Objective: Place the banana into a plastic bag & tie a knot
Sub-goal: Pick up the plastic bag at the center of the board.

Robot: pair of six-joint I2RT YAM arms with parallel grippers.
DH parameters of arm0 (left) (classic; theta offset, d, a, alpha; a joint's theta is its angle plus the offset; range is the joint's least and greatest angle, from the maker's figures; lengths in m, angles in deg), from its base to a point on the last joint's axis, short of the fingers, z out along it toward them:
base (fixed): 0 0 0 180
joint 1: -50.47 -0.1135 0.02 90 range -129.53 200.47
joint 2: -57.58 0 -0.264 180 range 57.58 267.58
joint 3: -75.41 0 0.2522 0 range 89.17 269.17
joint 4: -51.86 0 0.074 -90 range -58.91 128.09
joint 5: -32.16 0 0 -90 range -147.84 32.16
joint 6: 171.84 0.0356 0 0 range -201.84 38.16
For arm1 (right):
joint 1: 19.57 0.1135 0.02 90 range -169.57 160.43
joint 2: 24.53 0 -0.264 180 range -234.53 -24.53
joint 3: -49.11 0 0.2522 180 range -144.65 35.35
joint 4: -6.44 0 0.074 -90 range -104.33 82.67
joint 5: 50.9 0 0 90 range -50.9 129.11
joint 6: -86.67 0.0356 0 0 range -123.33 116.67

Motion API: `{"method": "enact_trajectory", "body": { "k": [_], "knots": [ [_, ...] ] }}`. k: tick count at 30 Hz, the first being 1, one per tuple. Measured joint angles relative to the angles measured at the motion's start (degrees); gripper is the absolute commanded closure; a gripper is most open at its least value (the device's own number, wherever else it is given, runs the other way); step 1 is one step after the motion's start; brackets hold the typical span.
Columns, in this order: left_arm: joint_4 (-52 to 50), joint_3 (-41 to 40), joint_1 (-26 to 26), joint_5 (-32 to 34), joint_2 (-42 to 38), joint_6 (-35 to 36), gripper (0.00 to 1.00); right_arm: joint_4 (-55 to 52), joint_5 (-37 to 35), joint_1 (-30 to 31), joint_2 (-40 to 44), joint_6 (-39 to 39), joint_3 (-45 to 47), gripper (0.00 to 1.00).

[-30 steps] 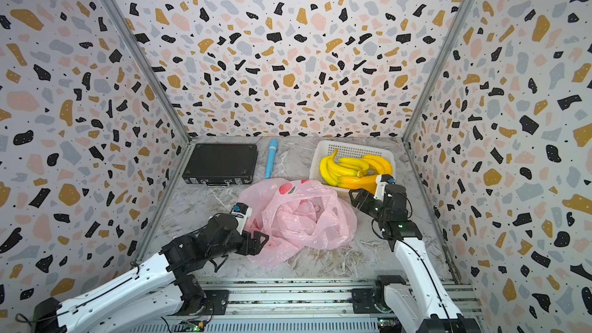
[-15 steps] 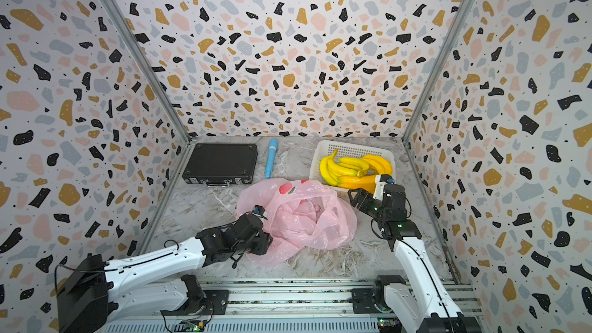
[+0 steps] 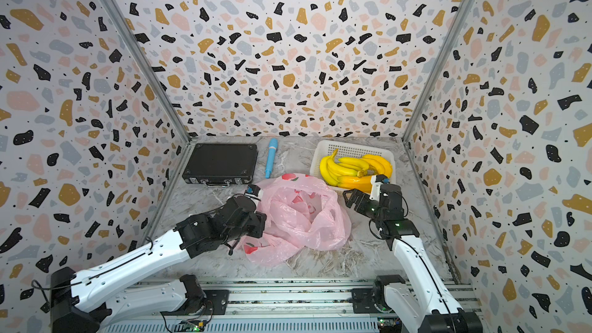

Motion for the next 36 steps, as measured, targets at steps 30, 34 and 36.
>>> {"method": "enact_trajectory", "body": {
  "k": [30, 34, 36],
  "knots": [
    [-13.22, 13.90, -14.45, -0.66, 3.69, 10.40, 1.00, -23.63, -28.52, 0.92, -30.27, -13.97, -38.12, 0.11],
    [-12.79, 13.88, -16.24, -2.71, 3.72, 11.28, 1.00, -24.28, -31.28, -1.70, -34.21, -14.62, -41.29, 0.14],
    [-12.68, 13.88, -16.65, -3.50, 3.80, 11.80, 1.00, -24.48, -32.09, -3.96, -35.63, -14.64, -41.94, 0.17]
  ]
}}
